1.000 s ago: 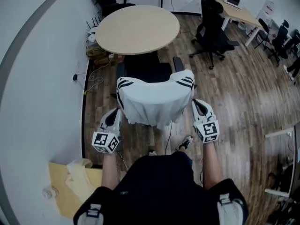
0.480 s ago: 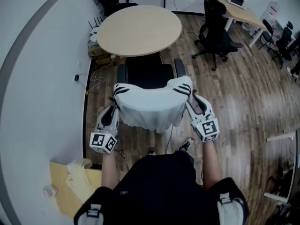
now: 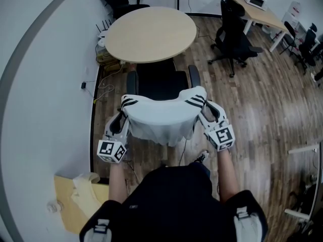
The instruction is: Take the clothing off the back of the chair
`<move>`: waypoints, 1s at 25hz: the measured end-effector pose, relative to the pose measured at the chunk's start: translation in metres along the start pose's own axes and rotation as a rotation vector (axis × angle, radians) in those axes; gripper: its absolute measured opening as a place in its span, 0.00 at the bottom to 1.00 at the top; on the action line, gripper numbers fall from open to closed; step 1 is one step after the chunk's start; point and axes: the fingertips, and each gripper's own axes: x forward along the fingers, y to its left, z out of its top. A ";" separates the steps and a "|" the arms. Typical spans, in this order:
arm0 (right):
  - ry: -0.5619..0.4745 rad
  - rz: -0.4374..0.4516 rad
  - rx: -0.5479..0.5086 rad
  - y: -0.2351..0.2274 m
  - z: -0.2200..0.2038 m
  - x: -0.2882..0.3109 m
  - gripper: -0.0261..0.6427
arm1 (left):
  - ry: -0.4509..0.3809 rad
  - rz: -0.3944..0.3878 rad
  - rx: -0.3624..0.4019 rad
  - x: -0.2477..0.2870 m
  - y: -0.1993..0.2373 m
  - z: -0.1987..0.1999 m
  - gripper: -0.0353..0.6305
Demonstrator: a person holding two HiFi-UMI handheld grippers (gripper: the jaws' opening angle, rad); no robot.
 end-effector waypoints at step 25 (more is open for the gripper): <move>-0.038 0.028 -0.005 -0.001 0.005 0.008 0.18 | -0.039 -0.073 0.009 0.026 0.003 0.011 0.29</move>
